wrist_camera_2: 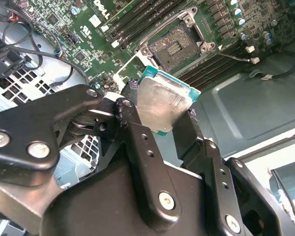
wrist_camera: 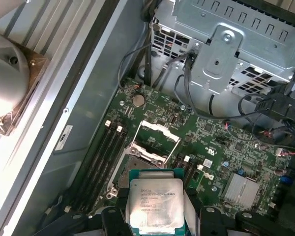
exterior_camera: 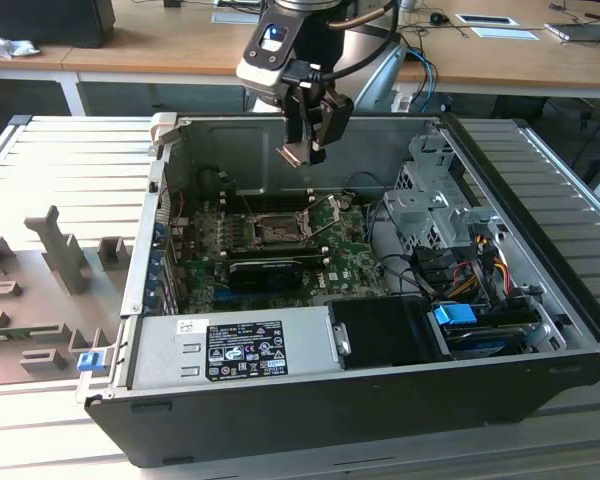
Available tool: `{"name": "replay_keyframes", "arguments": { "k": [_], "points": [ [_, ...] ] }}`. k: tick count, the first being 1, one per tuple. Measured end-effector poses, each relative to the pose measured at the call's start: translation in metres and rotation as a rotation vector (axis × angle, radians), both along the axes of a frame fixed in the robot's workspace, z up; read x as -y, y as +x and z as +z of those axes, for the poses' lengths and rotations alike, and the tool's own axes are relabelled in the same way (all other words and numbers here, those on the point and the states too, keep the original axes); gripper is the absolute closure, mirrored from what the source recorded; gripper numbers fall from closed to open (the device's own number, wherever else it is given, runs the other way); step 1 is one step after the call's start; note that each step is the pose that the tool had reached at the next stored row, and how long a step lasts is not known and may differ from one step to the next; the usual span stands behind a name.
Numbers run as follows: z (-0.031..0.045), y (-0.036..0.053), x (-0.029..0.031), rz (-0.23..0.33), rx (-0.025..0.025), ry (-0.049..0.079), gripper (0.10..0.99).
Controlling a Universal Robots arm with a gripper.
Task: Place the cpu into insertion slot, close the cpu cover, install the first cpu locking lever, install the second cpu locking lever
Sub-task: 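Place the cpu into insertion slot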
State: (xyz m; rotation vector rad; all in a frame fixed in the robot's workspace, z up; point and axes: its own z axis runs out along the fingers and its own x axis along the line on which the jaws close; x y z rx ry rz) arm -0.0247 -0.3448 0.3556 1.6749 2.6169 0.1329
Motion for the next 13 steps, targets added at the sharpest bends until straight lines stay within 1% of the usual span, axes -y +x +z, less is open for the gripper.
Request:
{"name": "replay_keyframes", "arguments": {
  "k": [3, 13],
  "points": [
    [-0.0002, 0.0, 0.0, -0.022, 0.0, 0.0, 0.561],
    [-0.0003, 0.0, 0.0, -0.069, 0.0, 0.0, 0.561]
  ]
}}
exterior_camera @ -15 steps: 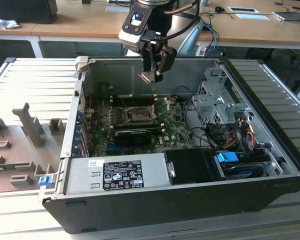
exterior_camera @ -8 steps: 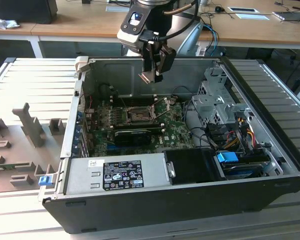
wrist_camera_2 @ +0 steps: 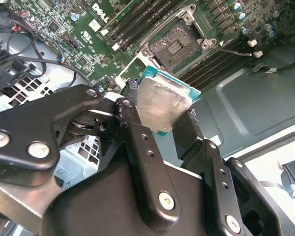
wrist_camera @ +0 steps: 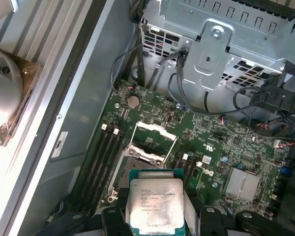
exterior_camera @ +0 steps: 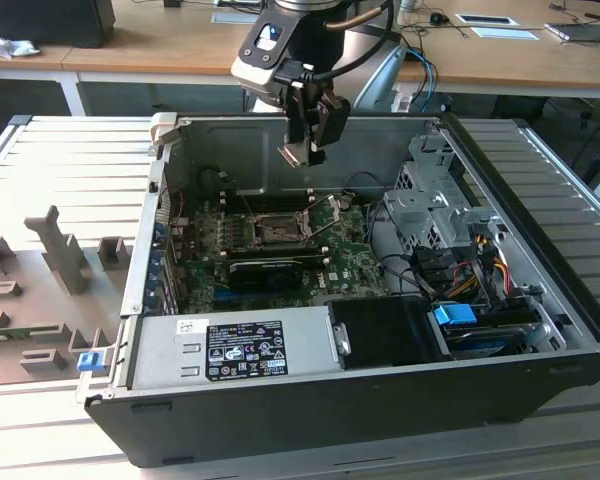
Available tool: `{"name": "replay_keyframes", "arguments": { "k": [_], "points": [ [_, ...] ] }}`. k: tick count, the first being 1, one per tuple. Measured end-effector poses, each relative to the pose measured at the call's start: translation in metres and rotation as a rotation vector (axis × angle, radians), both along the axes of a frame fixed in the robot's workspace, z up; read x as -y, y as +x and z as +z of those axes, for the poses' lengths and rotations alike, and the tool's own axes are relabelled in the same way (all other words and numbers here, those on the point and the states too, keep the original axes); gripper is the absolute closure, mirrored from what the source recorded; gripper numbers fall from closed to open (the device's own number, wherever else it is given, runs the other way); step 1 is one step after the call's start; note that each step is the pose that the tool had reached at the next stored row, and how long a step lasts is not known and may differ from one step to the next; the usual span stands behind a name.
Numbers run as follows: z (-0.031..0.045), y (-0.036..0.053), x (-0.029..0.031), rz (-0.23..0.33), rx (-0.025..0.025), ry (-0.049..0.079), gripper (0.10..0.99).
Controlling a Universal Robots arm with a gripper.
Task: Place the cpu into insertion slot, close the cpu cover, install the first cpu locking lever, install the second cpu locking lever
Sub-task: 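Place the cpu into insertion slot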
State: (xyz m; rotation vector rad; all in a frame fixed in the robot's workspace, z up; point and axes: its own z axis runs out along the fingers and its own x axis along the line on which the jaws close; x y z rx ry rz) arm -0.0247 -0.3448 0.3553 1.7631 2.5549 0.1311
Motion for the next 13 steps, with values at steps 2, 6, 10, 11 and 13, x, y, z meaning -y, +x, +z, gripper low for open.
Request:
{"name": "replay_keyframes", "arguments": {
  "k": [2, 6, 10, 11, 13],
  "points": [
    [0.0, 0.0, 0.0, -0.016, 0.0, 0.0, 0.561],
    [-0.0001, 0.0, 0.0, -0.035, 0.0, 0.0, 0.561],
    [-0.0002, 0.0, 0.0, -0.057, 0.0, 0.0, 0.561],
    [-0.0002, 0.0, 0.0, -0.059, 0.0, 0.0, 0.561],
    [-0.0002, 0.0, 0.0, -0.065, 0.0, 0.0, 0.561]
  ]
}}
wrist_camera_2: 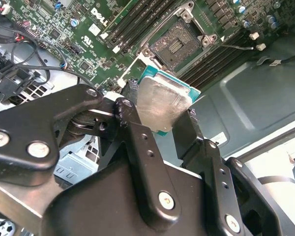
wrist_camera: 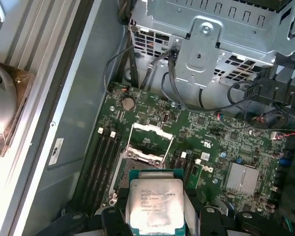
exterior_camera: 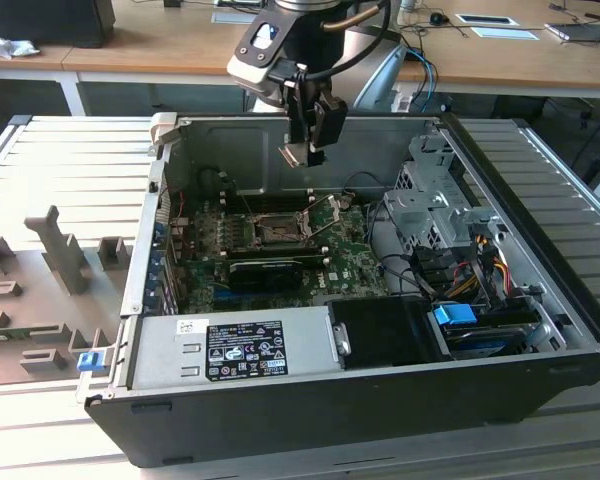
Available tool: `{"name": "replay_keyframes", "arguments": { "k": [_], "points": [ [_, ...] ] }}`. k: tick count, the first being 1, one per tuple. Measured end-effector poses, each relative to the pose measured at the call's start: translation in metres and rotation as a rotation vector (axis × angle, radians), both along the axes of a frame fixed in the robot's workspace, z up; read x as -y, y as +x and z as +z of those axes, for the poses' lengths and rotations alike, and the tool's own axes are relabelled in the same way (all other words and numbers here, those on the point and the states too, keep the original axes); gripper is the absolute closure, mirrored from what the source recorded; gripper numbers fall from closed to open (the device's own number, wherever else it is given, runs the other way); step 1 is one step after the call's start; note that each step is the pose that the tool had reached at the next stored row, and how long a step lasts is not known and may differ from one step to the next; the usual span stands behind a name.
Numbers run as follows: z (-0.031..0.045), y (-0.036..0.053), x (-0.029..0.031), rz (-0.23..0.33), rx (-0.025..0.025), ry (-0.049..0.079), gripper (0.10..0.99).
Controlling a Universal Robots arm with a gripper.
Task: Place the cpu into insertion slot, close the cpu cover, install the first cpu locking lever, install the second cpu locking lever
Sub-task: 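Place the cpu into insertion slot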
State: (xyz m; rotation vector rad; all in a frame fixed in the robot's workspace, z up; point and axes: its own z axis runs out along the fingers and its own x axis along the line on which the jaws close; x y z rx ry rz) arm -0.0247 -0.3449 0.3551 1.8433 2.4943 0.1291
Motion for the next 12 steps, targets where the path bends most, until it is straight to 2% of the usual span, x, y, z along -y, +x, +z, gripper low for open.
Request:
{"name": "replay_keyframes", "arguments": {
  "k": [12],
  "points": [
    [-0.0034, 0.0, 0.0, -0.009, -0.0002, 0.0, 0.561]
  ]
}}
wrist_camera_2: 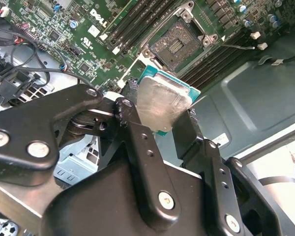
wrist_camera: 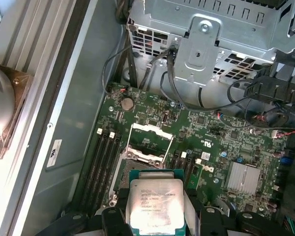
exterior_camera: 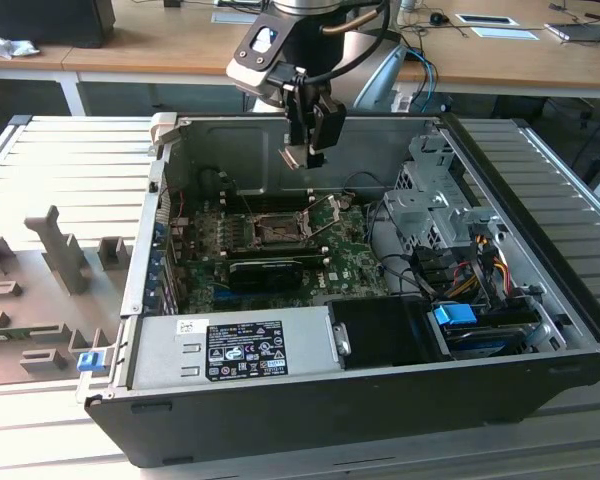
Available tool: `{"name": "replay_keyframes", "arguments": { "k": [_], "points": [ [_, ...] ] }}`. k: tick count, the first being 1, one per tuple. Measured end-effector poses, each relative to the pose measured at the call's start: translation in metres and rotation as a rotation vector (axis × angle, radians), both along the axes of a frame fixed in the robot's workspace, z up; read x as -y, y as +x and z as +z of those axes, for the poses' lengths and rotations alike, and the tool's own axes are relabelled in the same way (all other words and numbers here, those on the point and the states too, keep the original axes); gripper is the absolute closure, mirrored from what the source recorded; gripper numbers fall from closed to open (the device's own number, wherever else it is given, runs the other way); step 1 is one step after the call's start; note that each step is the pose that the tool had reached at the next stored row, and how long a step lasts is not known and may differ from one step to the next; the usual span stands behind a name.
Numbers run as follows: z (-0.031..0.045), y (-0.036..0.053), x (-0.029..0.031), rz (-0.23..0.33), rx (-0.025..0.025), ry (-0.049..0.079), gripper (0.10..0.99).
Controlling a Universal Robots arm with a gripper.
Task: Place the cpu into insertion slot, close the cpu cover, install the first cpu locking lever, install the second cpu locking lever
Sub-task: 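Place the cpu into insertion slot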
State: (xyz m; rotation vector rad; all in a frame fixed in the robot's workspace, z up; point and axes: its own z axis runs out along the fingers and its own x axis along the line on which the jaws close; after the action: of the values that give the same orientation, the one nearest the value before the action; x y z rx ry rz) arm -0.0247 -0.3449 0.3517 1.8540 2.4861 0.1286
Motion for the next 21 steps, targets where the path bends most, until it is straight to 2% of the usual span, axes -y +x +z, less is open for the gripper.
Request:
{"name": "replay_keyframes", "arguments": {
  "k": [21],
  "points": [
    [-0.0021, 0.0, 0.0, -0.04, 0.0, 0.0, 0.561]
  ]
}}
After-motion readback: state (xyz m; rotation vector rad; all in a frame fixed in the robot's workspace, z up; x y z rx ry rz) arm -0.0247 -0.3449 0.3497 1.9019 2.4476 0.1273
